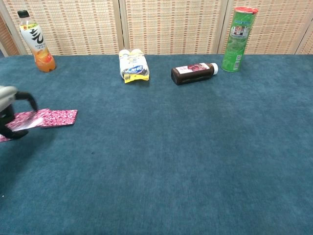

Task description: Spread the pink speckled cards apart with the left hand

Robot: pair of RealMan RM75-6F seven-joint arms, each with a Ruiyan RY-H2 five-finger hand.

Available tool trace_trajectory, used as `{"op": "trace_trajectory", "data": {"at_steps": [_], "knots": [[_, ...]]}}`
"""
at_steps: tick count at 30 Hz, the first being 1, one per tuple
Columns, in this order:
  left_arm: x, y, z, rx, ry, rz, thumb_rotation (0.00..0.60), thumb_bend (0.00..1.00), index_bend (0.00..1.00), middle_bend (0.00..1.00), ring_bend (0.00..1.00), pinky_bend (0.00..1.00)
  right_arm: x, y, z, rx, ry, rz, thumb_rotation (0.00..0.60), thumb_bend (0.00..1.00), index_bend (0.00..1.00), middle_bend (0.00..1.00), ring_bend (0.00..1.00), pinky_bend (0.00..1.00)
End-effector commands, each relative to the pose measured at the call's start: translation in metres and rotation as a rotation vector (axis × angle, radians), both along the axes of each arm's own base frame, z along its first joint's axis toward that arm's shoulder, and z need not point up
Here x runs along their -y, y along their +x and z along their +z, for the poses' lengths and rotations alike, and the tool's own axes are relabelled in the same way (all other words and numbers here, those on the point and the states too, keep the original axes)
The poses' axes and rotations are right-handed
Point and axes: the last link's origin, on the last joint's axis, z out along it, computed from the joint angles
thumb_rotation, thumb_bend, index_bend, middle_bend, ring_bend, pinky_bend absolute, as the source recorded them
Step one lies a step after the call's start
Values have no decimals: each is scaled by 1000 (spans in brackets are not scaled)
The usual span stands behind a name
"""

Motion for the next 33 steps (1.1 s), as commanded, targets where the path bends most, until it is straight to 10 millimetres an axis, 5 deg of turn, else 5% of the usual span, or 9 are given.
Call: {"op": "trace_trajectory", "data": {"at_steps": [1,7,21,28,33], "knots": [[31,-17,11,-3,-2,51,600,296,615,1000,1000,1000,0,0,0,0,4,0,600,417,120,11,0,310],[52,-35,17,-58,10,71,600,297,612,1000,1000,1000,1,0,-1,0,3,-3,600,417,120,11,0,310],[50,-72,-5,-86,-22,160,600,295,475,1000,1000,1000,2,0,-2,-2,1,-9,600,417,121,11,0,310],[52,-70,-5,-46,-24,157,600,271,255,1000,1000,1000,2,0,-2,-3,3,-9,600,417,121,11,0,310],[57,-66,-3,-3,-63,172,600,195,185,1000,1000,1000,2,0,-2,-1,2,-8,600,417,121,11,0,310]]}}
